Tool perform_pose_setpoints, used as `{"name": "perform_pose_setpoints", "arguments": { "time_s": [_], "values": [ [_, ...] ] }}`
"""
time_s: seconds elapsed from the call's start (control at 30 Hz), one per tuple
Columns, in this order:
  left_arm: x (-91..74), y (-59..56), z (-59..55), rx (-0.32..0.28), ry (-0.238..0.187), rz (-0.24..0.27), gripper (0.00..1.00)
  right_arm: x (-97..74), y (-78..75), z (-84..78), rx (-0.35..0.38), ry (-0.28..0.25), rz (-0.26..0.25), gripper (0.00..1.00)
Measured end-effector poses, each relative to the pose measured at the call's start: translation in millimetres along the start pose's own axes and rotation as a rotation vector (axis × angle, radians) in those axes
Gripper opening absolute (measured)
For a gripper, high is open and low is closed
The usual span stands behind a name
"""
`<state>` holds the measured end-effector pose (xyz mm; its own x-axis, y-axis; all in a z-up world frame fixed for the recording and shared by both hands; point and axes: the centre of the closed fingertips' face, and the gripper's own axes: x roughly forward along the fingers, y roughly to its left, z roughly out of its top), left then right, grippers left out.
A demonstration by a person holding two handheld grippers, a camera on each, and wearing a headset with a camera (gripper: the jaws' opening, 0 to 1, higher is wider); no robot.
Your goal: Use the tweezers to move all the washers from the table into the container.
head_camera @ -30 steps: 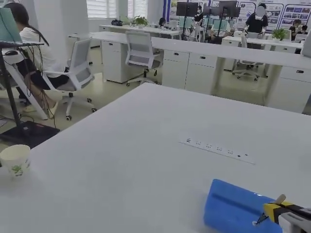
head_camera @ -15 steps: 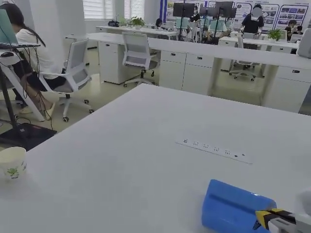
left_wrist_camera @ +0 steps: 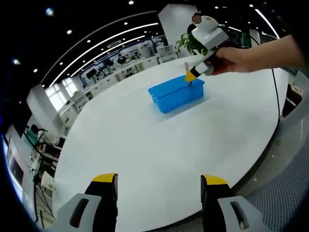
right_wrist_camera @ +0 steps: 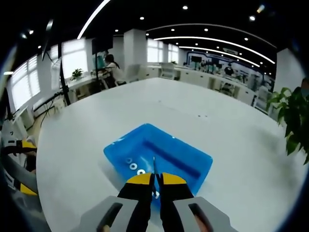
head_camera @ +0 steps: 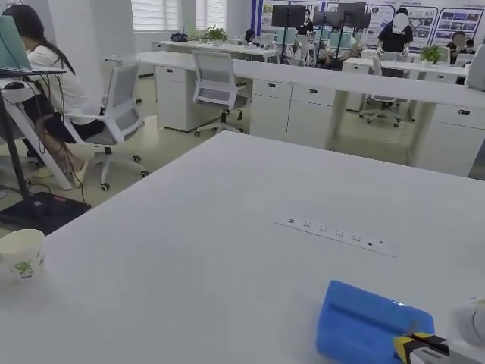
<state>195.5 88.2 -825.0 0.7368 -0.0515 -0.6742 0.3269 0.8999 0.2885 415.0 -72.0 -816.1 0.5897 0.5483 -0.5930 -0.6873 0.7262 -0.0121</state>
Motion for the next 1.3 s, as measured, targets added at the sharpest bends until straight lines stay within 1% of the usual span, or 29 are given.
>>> {"name": "perform_pose_setpoints", "arguments": {
  "time_s": [0.1, 0.13, 0.2, 0.27, 0.3, 0.37, 0.4, 0.43, 0.5, 0.53, 0.57, 0.6, 0.63, 0.67, 0.73, 0.77, 0.8, 0.87, 0.9, 0.93, 0.97, 1.07, 1.13, 1.17, 1.2, 1.27, 1.3],
  "values": [
    [-0.3, 0.2, 1.2, -0.004, -0.007, -0.002, 0.70, 0.4, 2.5, 0.4, -0.013, -0.007, 0.006, 0.02],
    [-0.3, -0.3, 1.7, -0.001, -0.010, -0.004, 0.69, 0.8, 3.0, 0.7, -0.006, -0.012, 0.009, 0.02],
    [-1.1, -2.1, 3.5, 0.007, -0.019, -0.012, 0.68, 0.9, 2.1, 1.1, -0.007, -0.018, 0.002, 0.02],
    [-2.0, -4.7, 5.6, 0.005, -0.030, -0.030, 0.68, 0.5, 2.3, 1.7, 0.004, -0.017, 0.004, 0.02],
    [-2.9, -6.5, 8.0, 0.003, -0.042, -0.044, 0.67, 0.3, 1.8, 1.9, 0.009, -0.014, 0.003, 0.02],
    [-3.4, -10.8, 10.2, 0.017, -0.054, -0.069, 0.67, -1.9, 0.5, 2.7, 0.014, -0.013, -0.002, 0.02],
    [-3.8, -15.1, 10.8, 0.031, -0.057, -0.088, 0.67, -3.9, 0.8, 4.7, 0.019, -0.024, 0.000, 0.02],
    [-4.1, -17.4, 11.1, 0.038, -0.057, -0.099, 0.66, -6.6, 1.8, 8.9, 0.024, -0.048, 0.005, 0.02],
    [-5.3, -21.5, 13.2, 0.039, -0.063, -0.125, 0.65, -10.8, 1.6, 11.7, 0.017, -0.055, 0.002, 0.02],
    [-6.2, -22.5, 14.3, 0.038, -0.065, -0.135, 0.63, -12.6, 1.2, 13.3, 0.006, -0.061, -0.002, 0.02],
    [-8.4, -23.5, 18.1, 0.028, -0.078, -0.152, 0.62, -16.6, 1.6, 16.3, -0.002, -0.070, 0.001, 0.02],
    [-9.7, -23.6, 20.8, 0.021, -0.089, -0.159, 0.60, -19.6, 2.9, 18.8, -0.004, -0.079, 0.006, 0.02],
    [-11.7, -23.2, 24.1, 0.016, -0.099, -0.169, 0.57, -25.1, 5.8, 24.0, -0.005, -0.101, 0.016, 0.02],
    [-12.5, -23.0, 26.4, 0.012, -0.100, -0.175, 0.56, -28.9, 7.2, 26.8, -0.007, -0.111, 0.020, 0.02],
    [-13.2, -23.7, 32.8, 0.003, -0.116, -0.187, 0.54, -36.1, 9.8, 32.2, -0.012, -0.132, 0.022, 0.02],
    [-14.0, -25.0, 38.4, -0.003, -0.129, -0.201, 0.52, -41.9, 13.3, 37.7, -0.013, -0.155, 0.029, 0.02],
    [-14.5, -25.3, 42.3, -0.009, -0.138, -0.208, 0.50, -45.7, 15.9, 40.7, -0.014, -0.167, 0.035, 0.02],
    [-16.0, -26.2, 53.1, -0.015, -0.160, -0.229, 0.47, -55.8, 24.1, 46.6, -0.023, -0.188, 0.051, 0.02],
    [-17.2, -26.7, 57.9, -0.020, -0.170, -0.239, 0.47, -62.1, 29.5, 50.4, -0.027, -0.206, 0.065, 0.02],
    [-19.2, -27.1, 65.6, -0.031, -0.188, -0.253, 0.47, -66.0, 33.6, 52.2, -0.031, -0.215, 0.076, 0.02],
    [-20.8, -27.9, 70.4, -0.036, -0.197, -0.266, 0.46, -72.1, 40.8, 53.6, -0.045, -0.223, 0.095, 0.02],
    [-25.9, -28.8, 85.6, -0.044, -0.231, -0.291, 0.43, -85.6, 56.7, 52.1, -0.076, -0.225, 0.126, 0.02],
    [-30.7, -27.7, 97.7, -0.064, -0.256, -0.297, 0.38, -93.2, 64.1, 49.4, -0.084, -0.223, 0.136, 0.02],
    [-32.5, -27.4, 101.9, -0.063, -0.267, -0.296, 0.37, -94.7, 65.5, 48.9, -0.083, -0.224, 0.139, 0.02],
    [-34.6, -27.4, 105.3, -0.058, -0.276, -0.300, 0.35, -99.2, 70.6, 47.9, -0.074, -0.226, 0.154, 0.02],
    [-40.2, -28.5, 115.5, -0.064, -0.304, -0.316, 0.31, -106.1, 80.5, 44.9, -0.066, -0.227, 0.178, 0.02],
    [-41.9, -28.6, 120.3, -0.069, -0.315, -0.322, 0.29, -109.6, 85.4, 42.0, -0.067, -0.224, 0.181, 0.02]
  ]
}}
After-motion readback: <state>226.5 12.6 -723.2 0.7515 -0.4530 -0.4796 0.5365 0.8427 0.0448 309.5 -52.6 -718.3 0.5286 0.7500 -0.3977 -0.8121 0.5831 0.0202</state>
